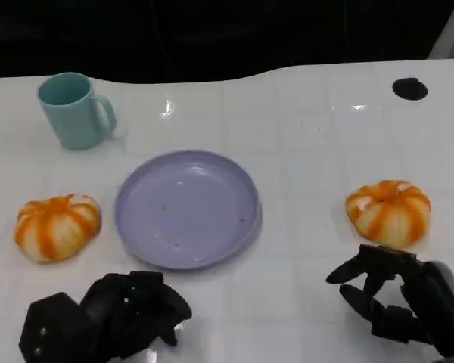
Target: Grasp the bread from the table and place it into the plate.
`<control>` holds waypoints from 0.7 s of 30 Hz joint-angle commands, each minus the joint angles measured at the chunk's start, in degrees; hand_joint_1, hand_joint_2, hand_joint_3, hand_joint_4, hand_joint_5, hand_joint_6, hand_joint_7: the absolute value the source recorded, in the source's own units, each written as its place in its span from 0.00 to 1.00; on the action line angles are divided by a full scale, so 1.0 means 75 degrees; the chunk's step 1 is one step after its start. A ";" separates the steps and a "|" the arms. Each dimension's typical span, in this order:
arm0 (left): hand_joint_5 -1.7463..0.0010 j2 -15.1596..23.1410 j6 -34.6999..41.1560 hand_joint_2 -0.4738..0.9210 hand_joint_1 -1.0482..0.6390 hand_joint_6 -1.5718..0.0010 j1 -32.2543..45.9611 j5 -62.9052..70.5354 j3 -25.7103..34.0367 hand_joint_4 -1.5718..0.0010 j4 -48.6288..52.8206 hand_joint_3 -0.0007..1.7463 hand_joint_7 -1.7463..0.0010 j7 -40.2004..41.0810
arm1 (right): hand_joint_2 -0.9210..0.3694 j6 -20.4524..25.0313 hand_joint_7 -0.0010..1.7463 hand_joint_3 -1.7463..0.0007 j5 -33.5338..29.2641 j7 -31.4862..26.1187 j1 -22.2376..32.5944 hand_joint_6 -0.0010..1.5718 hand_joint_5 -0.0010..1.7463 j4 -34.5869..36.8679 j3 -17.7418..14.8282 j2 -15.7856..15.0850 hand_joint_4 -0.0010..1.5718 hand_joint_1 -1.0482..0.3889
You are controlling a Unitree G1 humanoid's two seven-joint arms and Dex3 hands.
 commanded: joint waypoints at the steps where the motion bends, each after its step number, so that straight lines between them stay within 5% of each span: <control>1: 0.13 0.0088 -0.0001 0.96 0.00 0.19 -0.0019 0.0041 0.0079 0.45 0.0099 0.00 0.55 0.0035 | 0.03 0.0163 0.19 0.84 -0.0035 -0.0108 -0.0096 0.53 0.60 -0.0284 -0.0146 -0.0149 0.41 0.49; 7: 0.13 0.0100 0.0050 0.95 0.00 0.19 -0.0033 0.0009 0.0098 0.45 0.0114 0.00 0.55 0.0014 | 0.00 0.0896 0.01 0.92 -0.0159 0.0204 -0.0205 0.43 0.24 -0.0865 -0.0223 -0.0371 0.33 0.44; 21: 0.13 0.0025 0.0045 0.95 0.00 0.18 -0.0014 0.0049 0.0126 0.44 0.0113 0.00 0.56 0.0093 | 0.00 0.3921 0.00 0.94 -0.1286 0.1280 -0.0521 0.17 0.08 -0.2378 -0.0217 -0.1128 0.10 0.35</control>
